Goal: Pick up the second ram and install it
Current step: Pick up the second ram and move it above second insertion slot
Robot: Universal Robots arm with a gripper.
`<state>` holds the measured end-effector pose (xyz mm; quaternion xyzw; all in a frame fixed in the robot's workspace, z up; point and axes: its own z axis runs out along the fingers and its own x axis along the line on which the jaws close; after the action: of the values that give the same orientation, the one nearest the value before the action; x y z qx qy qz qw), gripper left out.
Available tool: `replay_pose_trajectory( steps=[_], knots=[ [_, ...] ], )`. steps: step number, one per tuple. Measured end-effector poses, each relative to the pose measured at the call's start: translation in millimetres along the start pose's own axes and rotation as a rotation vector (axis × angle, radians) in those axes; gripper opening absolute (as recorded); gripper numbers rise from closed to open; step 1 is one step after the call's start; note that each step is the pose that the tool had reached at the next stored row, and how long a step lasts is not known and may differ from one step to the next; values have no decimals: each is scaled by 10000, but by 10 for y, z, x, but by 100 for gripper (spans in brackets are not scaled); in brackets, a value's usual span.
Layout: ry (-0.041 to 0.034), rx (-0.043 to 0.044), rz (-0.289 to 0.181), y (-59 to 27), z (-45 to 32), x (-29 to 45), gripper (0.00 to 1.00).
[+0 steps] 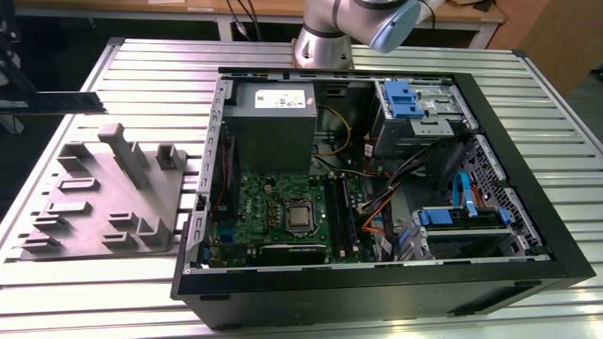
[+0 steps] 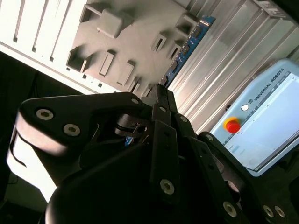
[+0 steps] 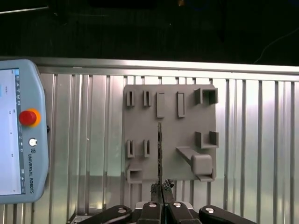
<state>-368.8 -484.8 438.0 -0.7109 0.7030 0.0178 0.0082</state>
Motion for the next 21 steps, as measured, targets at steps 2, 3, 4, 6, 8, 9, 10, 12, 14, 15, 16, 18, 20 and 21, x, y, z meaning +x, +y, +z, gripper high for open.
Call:
replay_pose_trajectory(
  steps=[2, 3, 4, 6, 8, 9, 10, 12, 14, 15, 16, 18, 20, 21],
  knots=[
    [1, 0, 0, -68, 7, 1, 11],
    [0, 0, 0, -106, 11, 2, 11],
    [0, 1, -1, -144, 15, 2, 11],
    [0, 0, 0, -222, 21, 4, 11],
    [-2, 1, -1, -303, 29, 5, 11],
    [-4, 2, 0, -346, 32, 5, 11],
    [-6, 1, 0, -385, 33, 6, 11],
    [-12, 0, -1, -460, 40, 7, 11],
    [-18, 2, -1, -531, 47, 8, 11],
    [-18, 1, 0, -565, 51, 9, 11],
    [-20, 0, 0, -598, 54, 9, 11],
    [-21, 0, 1, -667, 63, 10, 11],
    [-21, 1, 4, -726, 72, 11, 11],
    [-21, 0, 7, -755, 75, 12, 11]
  ],
)
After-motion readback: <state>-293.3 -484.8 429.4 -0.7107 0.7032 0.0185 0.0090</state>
